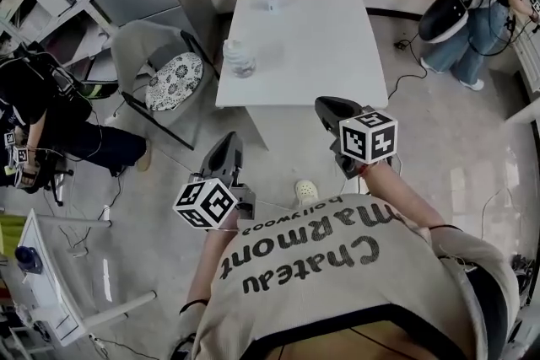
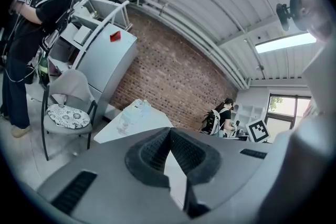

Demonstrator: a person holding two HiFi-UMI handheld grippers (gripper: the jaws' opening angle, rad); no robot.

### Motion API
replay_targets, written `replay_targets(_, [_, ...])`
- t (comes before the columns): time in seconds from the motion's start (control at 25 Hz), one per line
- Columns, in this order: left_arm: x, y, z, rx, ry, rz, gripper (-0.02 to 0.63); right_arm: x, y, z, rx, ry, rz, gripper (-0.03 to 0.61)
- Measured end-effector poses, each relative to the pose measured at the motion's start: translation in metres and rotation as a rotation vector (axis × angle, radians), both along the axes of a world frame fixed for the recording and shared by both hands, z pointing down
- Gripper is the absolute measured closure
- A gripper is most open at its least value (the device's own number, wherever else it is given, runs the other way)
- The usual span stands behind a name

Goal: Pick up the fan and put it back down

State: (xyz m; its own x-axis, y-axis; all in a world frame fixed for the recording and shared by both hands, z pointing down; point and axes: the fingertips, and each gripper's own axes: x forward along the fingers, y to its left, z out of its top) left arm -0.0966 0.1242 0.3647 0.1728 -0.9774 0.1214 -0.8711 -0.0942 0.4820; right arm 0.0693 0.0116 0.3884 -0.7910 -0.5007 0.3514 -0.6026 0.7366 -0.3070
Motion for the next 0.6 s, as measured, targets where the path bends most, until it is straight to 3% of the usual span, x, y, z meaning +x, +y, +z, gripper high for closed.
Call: replay_targets(0.6, [-0.052, -0.140, -0.017, 0.054, -0.003, -0.045, 0.612, -0.060, -0.150, -0.016, 0.032, -0.036, -0.038, 0.575])
